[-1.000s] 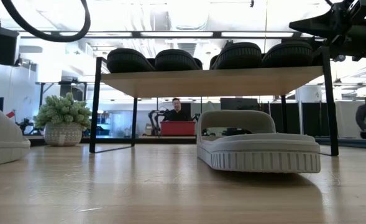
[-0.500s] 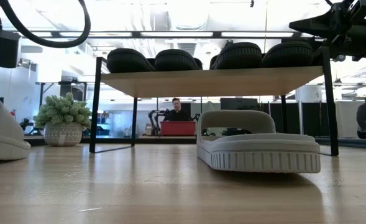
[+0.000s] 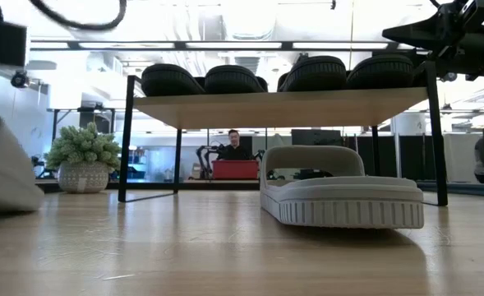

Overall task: Pick and place slides into the shelf
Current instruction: Put the gray slipper under the shelf

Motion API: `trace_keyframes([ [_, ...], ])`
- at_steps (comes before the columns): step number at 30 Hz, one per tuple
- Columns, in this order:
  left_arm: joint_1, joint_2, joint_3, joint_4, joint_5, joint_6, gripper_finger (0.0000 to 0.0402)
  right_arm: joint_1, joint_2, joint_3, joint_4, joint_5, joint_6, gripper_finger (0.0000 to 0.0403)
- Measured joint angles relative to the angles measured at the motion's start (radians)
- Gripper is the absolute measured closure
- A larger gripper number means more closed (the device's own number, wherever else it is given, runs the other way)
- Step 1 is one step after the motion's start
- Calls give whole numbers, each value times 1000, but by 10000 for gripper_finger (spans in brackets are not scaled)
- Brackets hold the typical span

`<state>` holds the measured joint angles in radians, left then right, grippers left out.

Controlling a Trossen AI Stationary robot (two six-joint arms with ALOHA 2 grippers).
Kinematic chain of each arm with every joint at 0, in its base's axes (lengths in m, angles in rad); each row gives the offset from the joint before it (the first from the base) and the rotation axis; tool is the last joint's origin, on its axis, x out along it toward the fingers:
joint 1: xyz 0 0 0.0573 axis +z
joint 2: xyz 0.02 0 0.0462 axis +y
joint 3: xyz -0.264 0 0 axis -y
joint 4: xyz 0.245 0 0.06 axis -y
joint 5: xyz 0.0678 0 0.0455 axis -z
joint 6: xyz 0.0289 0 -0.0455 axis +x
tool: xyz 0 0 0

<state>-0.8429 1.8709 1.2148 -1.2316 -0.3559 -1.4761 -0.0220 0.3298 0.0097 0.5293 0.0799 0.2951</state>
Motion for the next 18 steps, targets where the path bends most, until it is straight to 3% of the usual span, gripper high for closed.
trace_keyframes([
  [11,28,-1,134,24,-212,253,400,0,0,0,0,0,0,220],
  [18,90,7,137,300,-278,730,400,0,0,0,0,0,0,220],
])
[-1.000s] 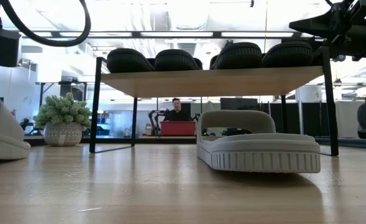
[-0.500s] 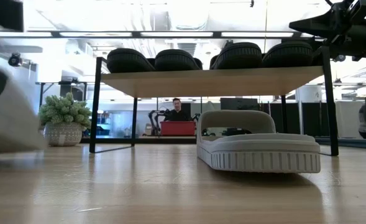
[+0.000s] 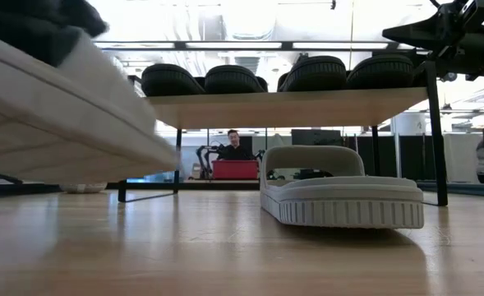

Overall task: Pick and place slides into the shelf
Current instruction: Put the gray slipper under the shelf

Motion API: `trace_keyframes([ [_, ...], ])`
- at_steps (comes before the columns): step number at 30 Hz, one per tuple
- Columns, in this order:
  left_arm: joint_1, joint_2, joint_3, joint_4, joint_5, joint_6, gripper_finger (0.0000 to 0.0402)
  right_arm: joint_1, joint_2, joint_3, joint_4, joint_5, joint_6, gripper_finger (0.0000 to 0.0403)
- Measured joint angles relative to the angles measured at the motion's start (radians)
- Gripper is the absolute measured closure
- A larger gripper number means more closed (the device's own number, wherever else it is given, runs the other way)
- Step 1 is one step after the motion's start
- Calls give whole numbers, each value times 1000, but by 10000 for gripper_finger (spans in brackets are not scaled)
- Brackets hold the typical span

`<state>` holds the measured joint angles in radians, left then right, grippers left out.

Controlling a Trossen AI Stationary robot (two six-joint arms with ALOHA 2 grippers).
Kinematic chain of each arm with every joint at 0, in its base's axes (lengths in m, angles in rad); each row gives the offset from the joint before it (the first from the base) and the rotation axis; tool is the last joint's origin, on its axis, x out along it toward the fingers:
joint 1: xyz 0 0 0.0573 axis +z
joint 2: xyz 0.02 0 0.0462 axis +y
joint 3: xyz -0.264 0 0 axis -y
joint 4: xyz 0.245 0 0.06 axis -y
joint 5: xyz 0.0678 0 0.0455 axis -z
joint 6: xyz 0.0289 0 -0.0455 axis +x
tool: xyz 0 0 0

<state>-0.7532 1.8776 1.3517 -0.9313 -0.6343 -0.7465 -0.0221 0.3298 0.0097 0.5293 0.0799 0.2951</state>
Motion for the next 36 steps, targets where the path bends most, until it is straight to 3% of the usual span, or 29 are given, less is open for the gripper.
trace_keyframes([
  [5,70,18,-4,78,-88,161,400,0,0,0,0,0,0,220],
  [11,161,38,-20,198,-109,298,400,0,0,0,0,0,0,220],
  [18,265,62,-23,262,-110,331,393,0,0,0,0,0,0,220],
  [30,339,99,-11,277,-53,229,246,0,0,0,0,0,0,220],
  [36,336,94,-9,262,-43,229,197,0,0,0,0,0,0,220],
])
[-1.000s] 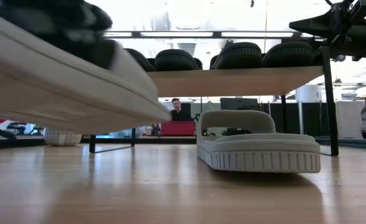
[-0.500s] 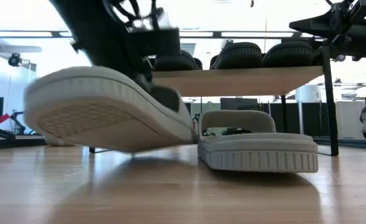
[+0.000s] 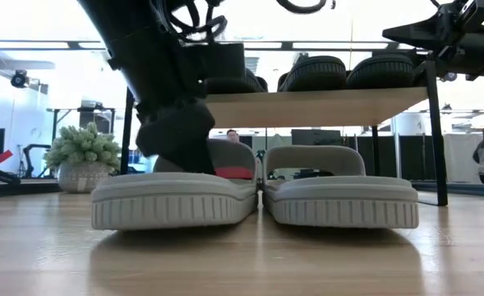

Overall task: Pick and place slides into the shelf
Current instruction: Put the gray slipper under the shelf, then adjust the gray slippers under the shelf

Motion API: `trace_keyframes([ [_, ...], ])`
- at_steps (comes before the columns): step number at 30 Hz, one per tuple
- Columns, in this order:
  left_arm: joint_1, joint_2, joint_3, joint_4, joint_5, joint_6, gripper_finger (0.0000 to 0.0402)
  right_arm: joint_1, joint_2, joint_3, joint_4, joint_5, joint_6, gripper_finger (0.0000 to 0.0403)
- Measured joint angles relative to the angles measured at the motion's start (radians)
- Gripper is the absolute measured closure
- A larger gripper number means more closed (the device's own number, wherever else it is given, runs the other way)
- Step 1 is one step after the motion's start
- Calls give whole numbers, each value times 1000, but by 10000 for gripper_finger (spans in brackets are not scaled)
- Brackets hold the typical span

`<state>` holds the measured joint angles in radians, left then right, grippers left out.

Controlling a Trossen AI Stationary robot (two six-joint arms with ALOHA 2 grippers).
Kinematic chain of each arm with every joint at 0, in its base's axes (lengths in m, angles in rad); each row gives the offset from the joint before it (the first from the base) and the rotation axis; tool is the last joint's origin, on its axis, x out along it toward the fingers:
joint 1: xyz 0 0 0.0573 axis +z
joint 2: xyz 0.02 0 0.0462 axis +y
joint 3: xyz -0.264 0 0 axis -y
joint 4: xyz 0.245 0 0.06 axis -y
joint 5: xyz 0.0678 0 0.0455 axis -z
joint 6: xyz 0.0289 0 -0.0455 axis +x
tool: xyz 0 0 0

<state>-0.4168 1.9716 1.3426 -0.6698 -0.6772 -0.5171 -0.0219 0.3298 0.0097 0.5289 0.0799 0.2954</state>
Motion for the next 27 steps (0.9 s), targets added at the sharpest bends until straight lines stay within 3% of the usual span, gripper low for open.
trace_keyframes([
  [9,-26,-74,0,-3,46,0,185,0,0,0,0,0,0,220],
  [18,-70,-203,-1,-43,168,0,185,0,0,0,0,0,0,220],
  [24,-116,-253,-12,14,366,-1,185,0,0,0,0,0,0,220],
  [27,-156,-236,-11,83,417,0,195,0,0,0,0,0,0,220],
])
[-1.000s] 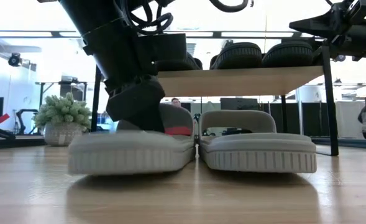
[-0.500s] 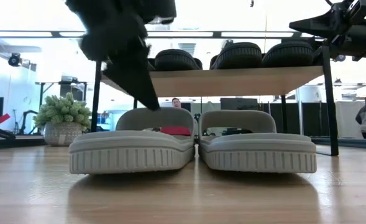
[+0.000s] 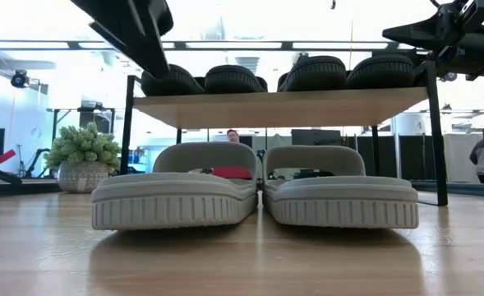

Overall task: Pick and place slides into the shelf
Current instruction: Adjust the gray slippers under the shelf

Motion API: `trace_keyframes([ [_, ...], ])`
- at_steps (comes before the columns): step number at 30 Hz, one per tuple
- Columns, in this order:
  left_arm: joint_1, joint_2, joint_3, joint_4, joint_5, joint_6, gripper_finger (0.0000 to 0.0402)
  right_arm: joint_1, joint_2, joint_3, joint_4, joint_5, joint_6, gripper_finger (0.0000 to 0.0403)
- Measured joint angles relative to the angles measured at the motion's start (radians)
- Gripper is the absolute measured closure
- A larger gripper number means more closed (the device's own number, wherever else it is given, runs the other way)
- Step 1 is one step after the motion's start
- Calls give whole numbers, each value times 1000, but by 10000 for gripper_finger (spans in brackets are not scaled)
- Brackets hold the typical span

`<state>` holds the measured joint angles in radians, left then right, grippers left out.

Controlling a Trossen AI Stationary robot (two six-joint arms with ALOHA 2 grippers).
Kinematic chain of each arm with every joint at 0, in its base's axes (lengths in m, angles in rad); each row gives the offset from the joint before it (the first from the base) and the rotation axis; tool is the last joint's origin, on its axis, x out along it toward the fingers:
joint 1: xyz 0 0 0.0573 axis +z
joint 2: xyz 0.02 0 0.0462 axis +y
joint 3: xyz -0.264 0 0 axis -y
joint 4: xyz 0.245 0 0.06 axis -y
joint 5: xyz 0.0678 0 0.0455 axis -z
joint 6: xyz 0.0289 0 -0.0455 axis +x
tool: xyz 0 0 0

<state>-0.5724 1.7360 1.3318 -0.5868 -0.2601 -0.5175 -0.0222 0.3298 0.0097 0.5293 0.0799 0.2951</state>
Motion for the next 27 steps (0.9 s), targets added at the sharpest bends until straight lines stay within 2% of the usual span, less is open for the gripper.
trace_keyframes([
  [9,-115,95,17,260,8,-19,285,0,0,0,0,0,0,220],
  [18,-105,188,11,277,37,-102,388,0,0,0,0,0,0,220],
  [20,-94,211,8,274,56,-107,398,0,0,0,0,0,0,220],
  [27,-65,281,6,280,73,-106,396,0,0,0,0,0,0,220],
])
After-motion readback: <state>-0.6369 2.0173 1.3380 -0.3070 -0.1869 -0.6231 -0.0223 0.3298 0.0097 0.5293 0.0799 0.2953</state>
